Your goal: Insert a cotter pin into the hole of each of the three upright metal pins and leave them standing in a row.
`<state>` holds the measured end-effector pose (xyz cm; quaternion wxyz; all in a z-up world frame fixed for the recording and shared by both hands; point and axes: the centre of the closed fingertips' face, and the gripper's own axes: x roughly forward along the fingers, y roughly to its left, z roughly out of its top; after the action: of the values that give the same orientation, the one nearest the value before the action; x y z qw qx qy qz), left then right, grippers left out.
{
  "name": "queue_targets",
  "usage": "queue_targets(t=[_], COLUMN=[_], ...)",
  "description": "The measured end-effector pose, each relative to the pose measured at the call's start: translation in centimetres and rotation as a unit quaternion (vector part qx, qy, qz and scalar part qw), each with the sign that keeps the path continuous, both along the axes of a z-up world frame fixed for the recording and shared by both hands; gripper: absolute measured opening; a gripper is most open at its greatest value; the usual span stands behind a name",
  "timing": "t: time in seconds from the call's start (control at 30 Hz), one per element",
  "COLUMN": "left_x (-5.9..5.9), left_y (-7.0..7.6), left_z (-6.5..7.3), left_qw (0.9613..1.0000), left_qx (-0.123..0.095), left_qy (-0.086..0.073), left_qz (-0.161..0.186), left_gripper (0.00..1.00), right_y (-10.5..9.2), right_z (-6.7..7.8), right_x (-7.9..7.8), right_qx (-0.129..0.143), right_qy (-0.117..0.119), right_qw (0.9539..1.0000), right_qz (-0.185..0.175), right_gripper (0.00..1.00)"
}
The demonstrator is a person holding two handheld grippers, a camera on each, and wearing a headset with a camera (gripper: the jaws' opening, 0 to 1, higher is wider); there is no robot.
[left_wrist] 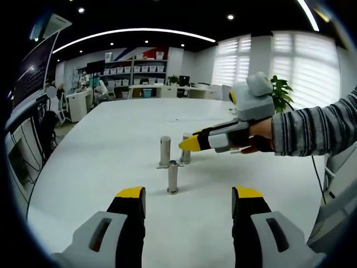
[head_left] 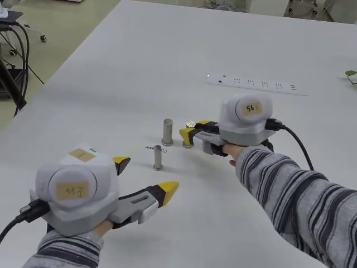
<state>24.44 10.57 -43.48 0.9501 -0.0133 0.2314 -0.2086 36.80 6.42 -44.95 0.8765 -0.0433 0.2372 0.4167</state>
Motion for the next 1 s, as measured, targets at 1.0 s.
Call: queue_targets(t=[1.0], left_x=[-0.9], left_y=[-0.2], left_z=[0.5], left_qw=[0.9999], left_qx=[0.009], left_qy=[0.000], left_qz=[-0.008], left_gripper=[0.63], right_y=[-3.2], right_z=[0.3], right_x=[-2.1], right_qx=[-0.051], right_qy=[-0.031], right_qw=[0.9981], right_qz=[-0.011], right_gripper=[0.08])
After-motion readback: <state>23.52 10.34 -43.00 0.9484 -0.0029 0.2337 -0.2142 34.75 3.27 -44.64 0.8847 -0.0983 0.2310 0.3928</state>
